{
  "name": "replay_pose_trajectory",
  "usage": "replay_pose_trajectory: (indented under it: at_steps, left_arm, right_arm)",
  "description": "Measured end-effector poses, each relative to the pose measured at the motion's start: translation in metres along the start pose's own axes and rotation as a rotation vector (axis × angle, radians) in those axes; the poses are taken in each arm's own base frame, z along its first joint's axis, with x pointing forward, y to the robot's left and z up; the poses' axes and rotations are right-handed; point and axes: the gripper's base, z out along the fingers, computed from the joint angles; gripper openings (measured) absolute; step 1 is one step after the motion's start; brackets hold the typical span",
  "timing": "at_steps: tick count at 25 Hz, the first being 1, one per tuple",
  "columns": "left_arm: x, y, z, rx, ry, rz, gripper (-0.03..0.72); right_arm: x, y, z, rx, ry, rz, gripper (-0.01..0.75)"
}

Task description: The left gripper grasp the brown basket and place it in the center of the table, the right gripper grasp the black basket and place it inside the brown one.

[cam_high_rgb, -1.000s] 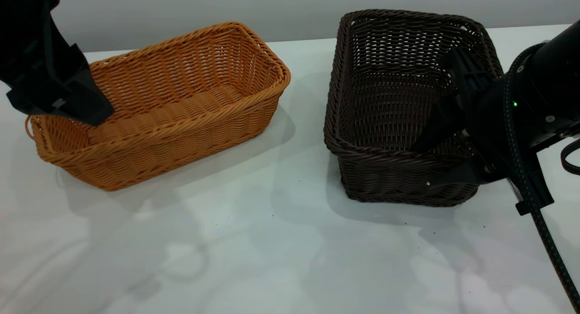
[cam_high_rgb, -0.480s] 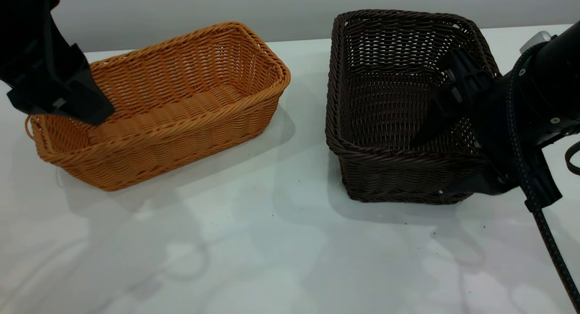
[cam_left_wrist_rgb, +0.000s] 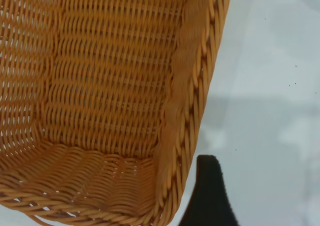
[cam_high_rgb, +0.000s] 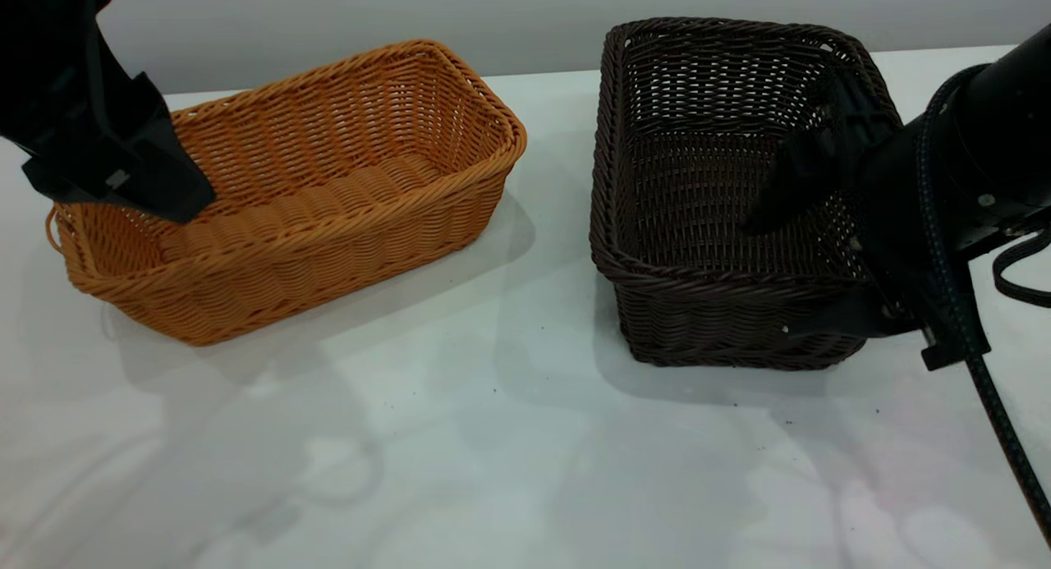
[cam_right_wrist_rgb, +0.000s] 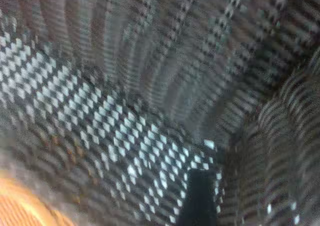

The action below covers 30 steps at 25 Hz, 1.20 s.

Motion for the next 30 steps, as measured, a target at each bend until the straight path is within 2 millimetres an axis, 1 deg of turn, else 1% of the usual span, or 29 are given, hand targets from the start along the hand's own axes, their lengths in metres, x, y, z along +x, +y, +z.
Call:
replay_pose_trajectory:
  at_steps: [6, 12, 14, 16, 18, 20, 21, 27, 30]
  left_arm:
    - [0.000, 0.000, 0.000, -0.003, 0.000, 0.005, 0.470]
    - [0.002, -0.001, 0.000, 0.009, 0.020, 0.005, 0.470]
    - [0.002, -0.001, 0.000, 0.012, 0.025, 0.006, 0.470]
    - [0.002, -0.001, 0.000, 0.011, 0.026, 0.007, 0.470]
    - [0.002, -0.001, 0.000, 0.010, 0.026, 0.009, 0.470]
    - [0.002, -0.001, 0.000, 0.009, 0.026, 0.010, 0.468]
    - [0.002, -0.001, 0.000, 0.008, 0.026, 0.012, 0.464]
    - [0.004, 0.003, 0.000, -0.029, 0.040, 0.071, 0.430]
    - [0.003, 0.006, 0.006, -0.049, 0.036, 0.100, 0.428]
  right_arm:
    - [-0.005, -0.007, 0.014, 0.048, -0.014, 0.029, 0.525]
    - [-0.004, 0.007, 0.036, 0.043, 0.040, -0.009, 0.526]
    - [-0.005, 0.011, 0.040, 0.040, 0.045, -0.009, 0.516]
    - [-0.005, 0.010, 0.040, 0.043, 0.041, -0.010, 0.478]
    - [-0.006, 0.010, 0.040, 0.044, 0.034, -0.011, 0.416]
    - [-0.006, 0.010, 0.040, 0.044, 0.032, -0.011, 0.325]
    - [-0.006, 0.010, 0.040, 0.044, 0.032, -0.011, 0.306]
    - [-0.005, 0.010, 0.040, 0.043, 0.040, -0.038, 0.307]
    - [-0.005, 0.010, 0.040, 0.041, 0.043, -0.060, 0.307]
